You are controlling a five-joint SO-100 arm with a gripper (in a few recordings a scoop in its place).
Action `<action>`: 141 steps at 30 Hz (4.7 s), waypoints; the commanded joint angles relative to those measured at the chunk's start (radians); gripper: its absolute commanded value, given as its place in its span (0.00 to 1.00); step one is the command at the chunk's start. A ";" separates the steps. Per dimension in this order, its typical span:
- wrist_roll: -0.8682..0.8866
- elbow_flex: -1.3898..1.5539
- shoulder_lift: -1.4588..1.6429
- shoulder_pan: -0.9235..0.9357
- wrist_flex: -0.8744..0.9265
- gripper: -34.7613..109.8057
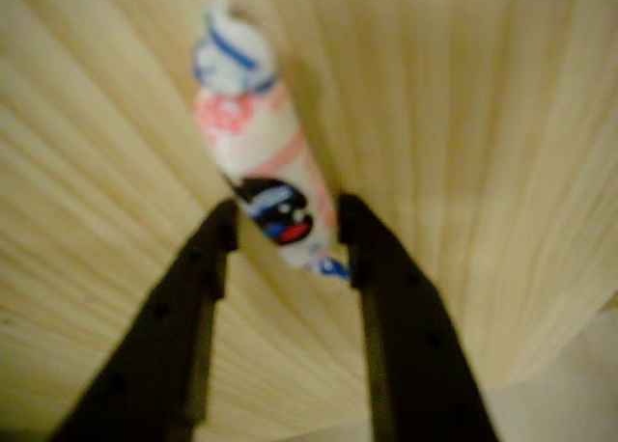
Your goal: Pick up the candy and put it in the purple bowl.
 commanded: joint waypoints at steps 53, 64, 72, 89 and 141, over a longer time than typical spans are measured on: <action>0.295 -0.011 0.571 -0.225 0.377 0.28; 0.422 -0.057 0.765 -0.491 0.514 0.28; 0.492 -0.126 0.834 -0.666 0.575 0.28; 0.621 -0.222 0.805 -0.988 0.546 0.27; 0.640 -0.604 0.084 -1.068 0.281 0.27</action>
